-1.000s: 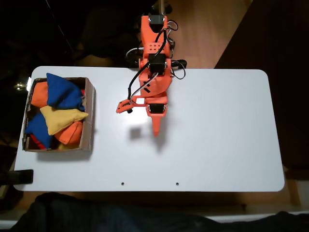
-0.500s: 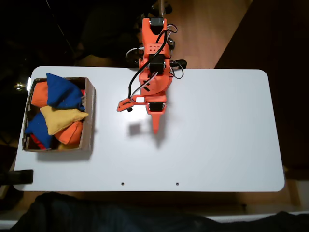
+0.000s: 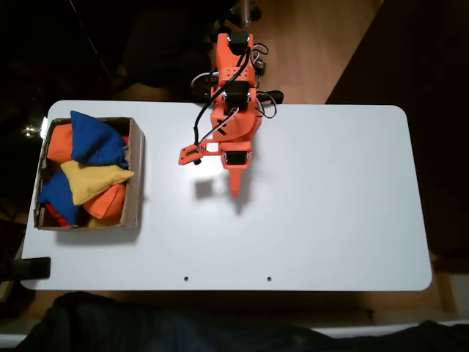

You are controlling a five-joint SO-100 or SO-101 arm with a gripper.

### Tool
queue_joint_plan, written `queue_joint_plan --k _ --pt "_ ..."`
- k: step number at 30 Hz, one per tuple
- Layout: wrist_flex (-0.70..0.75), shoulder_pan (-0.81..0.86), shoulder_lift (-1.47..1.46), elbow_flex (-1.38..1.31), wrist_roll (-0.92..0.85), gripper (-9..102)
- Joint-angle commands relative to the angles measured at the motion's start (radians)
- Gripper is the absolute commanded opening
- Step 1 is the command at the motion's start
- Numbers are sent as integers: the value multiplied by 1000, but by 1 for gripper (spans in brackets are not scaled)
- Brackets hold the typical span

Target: Grasp a bag and put it in the box.

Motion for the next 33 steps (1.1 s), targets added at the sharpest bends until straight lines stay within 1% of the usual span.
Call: queue_joint_plan --k 1,9,21,33 --pt "35 6 38 2 -8 30" --pt "112 11 121 6 -17 30" --pt "155 29 124 5 -28 30" --pt "155 29 124 5 -28 30"
